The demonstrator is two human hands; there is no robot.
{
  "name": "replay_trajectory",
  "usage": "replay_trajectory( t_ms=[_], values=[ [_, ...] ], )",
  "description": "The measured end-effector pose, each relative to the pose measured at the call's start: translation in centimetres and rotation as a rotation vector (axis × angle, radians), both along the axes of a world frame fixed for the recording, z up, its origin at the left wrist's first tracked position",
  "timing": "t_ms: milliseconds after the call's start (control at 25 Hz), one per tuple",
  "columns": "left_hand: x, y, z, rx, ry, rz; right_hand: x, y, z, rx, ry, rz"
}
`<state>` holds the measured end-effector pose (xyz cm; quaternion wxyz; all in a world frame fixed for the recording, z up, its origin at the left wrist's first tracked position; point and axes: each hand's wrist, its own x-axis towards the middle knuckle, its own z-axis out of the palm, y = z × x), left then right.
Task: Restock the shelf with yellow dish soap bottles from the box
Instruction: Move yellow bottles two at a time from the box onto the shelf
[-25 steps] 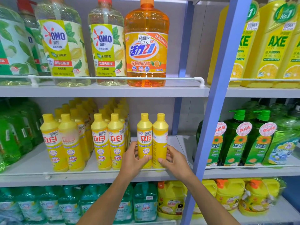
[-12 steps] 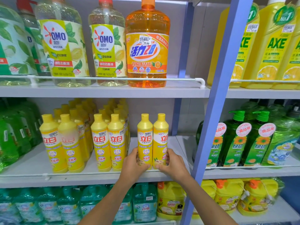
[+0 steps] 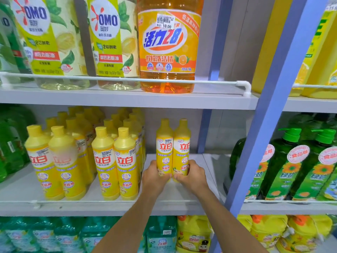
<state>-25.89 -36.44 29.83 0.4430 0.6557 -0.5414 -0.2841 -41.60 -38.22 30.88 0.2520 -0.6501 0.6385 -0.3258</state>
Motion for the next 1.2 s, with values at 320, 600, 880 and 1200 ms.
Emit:
replay_trajectory(
  t_ms=[320,600,880,1200],
  values=[
    [-0.5,-7.9,-1.9,-0.125,-0.021,0.148,0.9,-7.8,-3.3,-0.049,-0.248,-0.125],
    [-0.1,-11.6,-3.3,-0.152,0.172,0.163,1.7,-10.7,-3.6,-0.139,-0.253,-0.149],
    [0.0,-11.7,-3.0,-0.161,0.144,0.151,1.4,-10.7,-3.3,-0.158,-0.247,-0.106],
    [0.2,-11.7,-3.5,-0.171,0.128,0.144,1.5,-10.5,-3.5,-0.187,-0.211,-0.139]
  ],
)
